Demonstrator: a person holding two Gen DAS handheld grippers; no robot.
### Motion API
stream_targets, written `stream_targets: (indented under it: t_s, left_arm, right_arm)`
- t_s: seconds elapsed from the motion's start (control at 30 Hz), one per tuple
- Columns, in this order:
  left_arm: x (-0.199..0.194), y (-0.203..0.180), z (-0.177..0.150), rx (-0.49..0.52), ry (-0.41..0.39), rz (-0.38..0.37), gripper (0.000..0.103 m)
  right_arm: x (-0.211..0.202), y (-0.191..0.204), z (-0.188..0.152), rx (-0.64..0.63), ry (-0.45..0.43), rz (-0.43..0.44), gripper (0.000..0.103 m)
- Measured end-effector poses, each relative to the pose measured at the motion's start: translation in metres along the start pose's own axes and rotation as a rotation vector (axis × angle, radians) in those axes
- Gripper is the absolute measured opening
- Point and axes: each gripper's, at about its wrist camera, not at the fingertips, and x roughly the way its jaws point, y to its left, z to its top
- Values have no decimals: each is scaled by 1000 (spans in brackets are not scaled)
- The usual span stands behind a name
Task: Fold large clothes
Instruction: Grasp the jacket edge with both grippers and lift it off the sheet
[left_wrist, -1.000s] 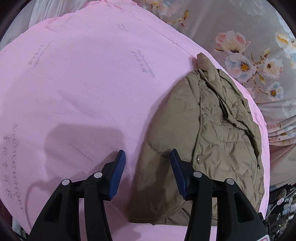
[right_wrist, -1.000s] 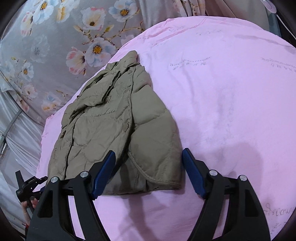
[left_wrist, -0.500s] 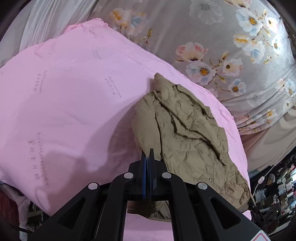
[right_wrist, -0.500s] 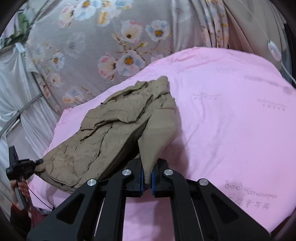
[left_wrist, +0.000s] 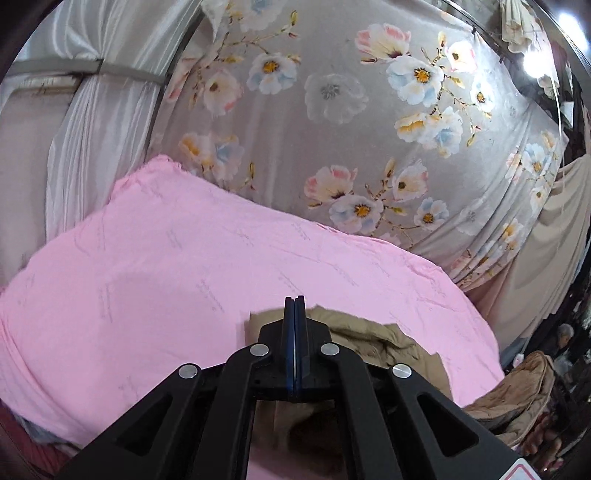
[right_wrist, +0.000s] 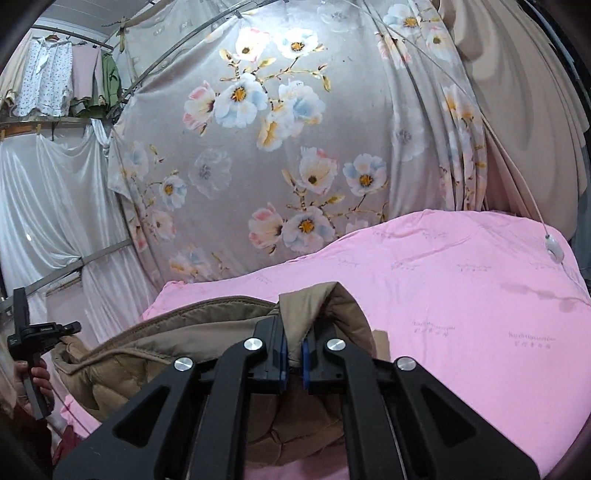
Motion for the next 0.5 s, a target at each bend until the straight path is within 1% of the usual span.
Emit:
stream_targets:
  t_s: [0.03,0.07,0.1,0.13,0.23,0.4,0.5]
  left_arm:
    - [21,-7,12,25,-7,40,0]
    - [40,-9,20,42,5,49,0]
    - [60,-11,26,47,18,76,0]
    - [88,-12,32,55,41,111,0]
    - [138,-5,31,31,122,130,0]
    - [146,-2,19,12,156,94,0]
    - [156,9,8,-41,212,65,2]
  right_arm:
    - [17,-4,4,5,5,-18,4]
    - [39,-10,7,23,17,-33,4]
    - [56,-15,7,41,29,-42,4]
    - [79,-20,7,54,44,-55,4]
    - [129,-30,2,84,85,-98,4]
    - [179,-45,-3,106,127,-166,4]
    - [192,-53,-8,106,134,-187,4]
